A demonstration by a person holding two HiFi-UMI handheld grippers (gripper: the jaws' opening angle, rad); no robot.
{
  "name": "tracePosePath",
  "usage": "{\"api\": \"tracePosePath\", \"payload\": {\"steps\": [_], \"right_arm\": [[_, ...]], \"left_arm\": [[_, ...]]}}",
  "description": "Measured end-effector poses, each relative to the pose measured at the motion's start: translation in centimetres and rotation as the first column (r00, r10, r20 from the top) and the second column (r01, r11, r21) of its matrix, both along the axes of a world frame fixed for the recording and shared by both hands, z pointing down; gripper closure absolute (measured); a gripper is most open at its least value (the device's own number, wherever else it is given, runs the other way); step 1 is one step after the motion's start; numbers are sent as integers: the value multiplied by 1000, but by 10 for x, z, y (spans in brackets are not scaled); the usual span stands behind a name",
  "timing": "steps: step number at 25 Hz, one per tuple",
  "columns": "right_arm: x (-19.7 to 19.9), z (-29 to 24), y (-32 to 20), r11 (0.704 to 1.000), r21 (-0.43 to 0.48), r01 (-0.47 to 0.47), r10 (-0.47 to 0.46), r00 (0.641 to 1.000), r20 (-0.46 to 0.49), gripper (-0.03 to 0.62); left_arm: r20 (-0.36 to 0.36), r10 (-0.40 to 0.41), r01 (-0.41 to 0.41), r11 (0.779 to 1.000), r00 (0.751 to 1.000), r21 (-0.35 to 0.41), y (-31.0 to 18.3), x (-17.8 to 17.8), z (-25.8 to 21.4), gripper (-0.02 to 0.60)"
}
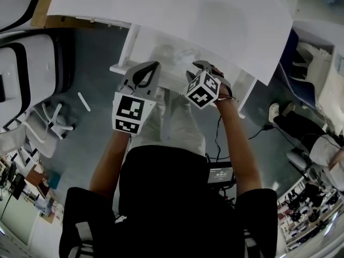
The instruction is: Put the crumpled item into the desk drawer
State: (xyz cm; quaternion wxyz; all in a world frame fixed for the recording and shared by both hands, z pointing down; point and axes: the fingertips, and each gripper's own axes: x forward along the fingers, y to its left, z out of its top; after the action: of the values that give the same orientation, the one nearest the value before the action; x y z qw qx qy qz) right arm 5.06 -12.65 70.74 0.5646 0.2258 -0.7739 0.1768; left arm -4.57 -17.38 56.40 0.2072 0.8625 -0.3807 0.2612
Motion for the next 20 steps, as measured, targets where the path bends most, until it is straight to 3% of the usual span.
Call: {"api": "tracePosePath", "payload": {"steps": [3,10,20], "right_arm": [[3,-11,1,999,19,-32,32,999,5,469],[15,-41,-8,986,132,-103,104,995,2,595],[18,-94,-8,948,234,-216,209,976,54,599]], "left_arm": [[-4,7,-7,1000,1000,11,2,3,-7,575],[-10,32,-32,999,999,42,7,9,-24,575],[-5,77,-76,993,997,92,21,12,-53,575]]}}
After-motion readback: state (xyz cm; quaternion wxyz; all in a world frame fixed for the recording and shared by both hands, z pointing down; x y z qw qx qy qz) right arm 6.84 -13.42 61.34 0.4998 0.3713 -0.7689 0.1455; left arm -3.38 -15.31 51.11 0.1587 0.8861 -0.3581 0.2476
